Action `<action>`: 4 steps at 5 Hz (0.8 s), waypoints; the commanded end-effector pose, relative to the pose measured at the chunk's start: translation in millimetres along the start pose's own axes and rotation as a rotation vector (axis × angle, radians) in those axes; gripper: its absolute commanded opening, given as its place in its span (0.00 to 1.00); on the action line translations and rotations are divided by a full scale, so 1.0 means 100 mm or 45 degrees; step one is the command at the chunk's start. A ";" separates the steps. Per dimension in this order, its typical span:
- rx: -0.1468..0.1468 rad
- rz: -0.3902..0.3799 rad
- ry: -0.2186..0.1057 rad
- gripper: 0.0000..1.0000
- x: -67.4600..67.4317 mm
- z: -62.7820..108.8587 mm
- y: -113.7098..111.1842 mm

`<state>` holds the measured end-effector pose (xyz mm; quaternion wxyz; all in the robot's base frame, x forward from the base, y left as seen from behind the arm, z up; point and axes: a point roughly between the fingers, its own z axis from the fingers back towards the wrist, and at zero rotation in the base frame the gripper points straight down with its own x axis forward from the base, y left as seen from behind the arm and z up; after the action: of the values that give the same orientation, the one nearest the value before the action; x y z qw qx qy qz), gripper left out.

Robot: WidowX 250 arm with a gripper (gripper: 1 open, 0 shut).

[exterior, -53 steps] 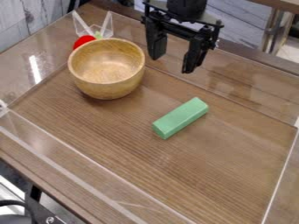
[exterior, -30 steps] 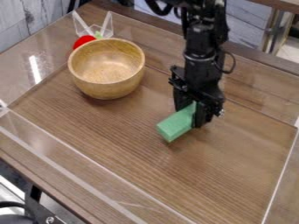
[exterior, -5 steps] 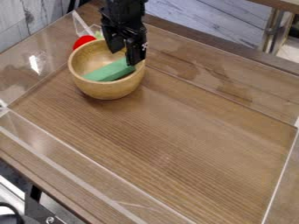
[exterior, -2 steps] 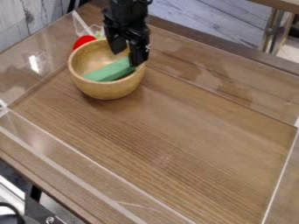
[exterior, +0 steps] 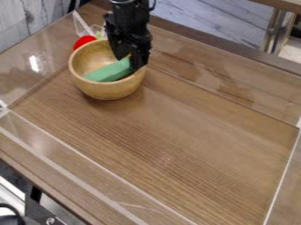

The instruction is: Put the green stick in the brown bowl

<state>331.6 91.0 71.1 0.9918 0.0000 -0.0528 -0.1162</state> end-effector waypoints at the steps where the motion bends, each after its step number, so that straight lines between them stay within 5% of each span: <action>1: 0.030 -0.013 -0.041 0.00 0.07 0.09 0.00; 2: 0.028 0.002 -0.042 1.00 0.07 0.13 0.00; 4: 0.026 0.029 -0.044 1.00 0.07 0.20 0.00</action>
<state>326.7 89.8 69.1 0.9944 -0.0067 -0.0361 -0.0990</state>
